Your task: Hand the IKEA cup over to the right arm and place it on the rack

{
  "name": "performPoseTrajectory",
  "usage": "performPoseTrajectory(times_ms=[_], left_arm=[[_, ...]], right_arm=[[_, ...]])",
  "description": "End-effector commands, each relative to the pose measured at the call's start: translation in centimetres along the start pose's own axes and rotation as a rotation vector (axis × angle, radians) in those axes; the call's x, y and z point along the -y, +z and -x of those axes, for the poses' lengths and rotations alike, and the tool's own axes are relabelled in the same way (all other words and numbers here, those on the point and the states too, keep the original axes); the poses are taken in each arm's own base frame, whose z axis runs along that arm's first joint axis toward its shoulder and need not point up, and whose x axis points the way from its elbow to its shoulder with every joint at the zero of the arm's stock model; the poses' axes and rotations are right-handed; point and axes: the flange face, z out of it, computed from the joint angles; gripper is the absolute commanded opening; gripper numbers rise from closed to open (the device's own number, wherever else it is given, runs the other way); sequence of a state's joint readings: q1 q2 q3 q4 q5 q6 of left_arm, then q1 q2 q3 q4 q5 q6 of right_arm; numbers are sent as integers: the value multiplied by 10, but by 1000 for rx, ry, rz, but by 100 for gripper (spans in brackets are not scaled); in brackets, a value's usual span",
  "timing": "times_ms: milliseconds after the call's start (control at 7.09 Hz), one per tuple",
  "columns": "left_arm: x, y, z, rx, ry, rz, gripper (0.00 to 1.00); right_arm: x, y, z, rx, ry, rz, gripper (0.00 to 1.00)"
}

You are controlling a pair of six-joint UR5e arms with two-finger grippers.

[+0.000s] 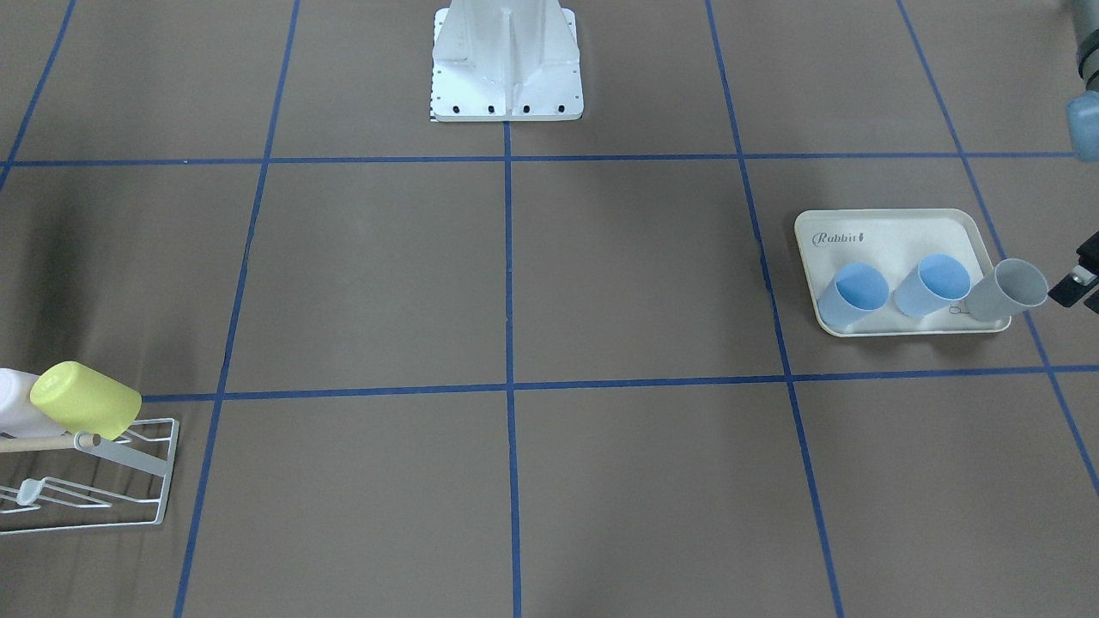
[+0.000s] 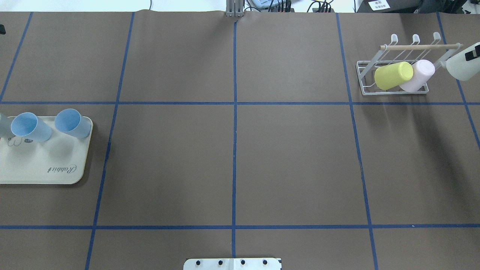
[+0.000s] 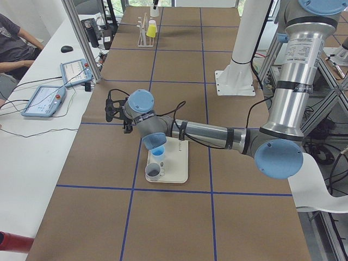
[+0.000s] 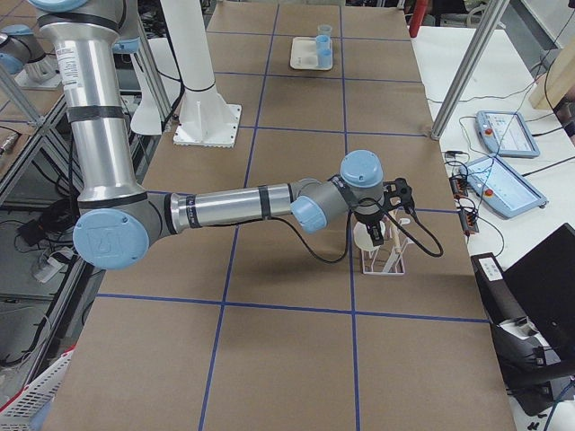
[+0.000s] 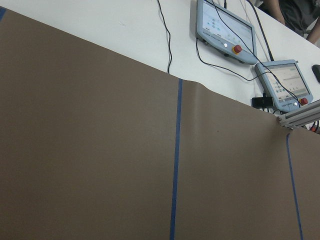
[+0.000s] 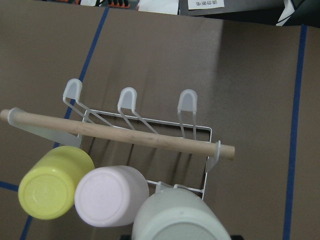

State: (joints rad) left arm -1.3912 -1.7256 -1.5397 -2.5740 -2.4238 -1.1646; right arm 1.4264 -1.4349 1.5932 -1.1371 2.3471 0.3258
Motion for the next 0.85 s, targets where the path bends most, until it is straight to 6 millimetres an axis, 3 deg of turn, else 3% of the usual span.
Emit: performPoseTrajectory(times_ms=[0, 706], left_arm=[[-2, -2, 2, 1, -1, -1, 100], [-3, -1, 4, 3, -4, 1, 100]], right_arm=[[6, 9, 9, -35, -23, 9, 36], [18, 21, 22, -35, -36, 25, 36]])
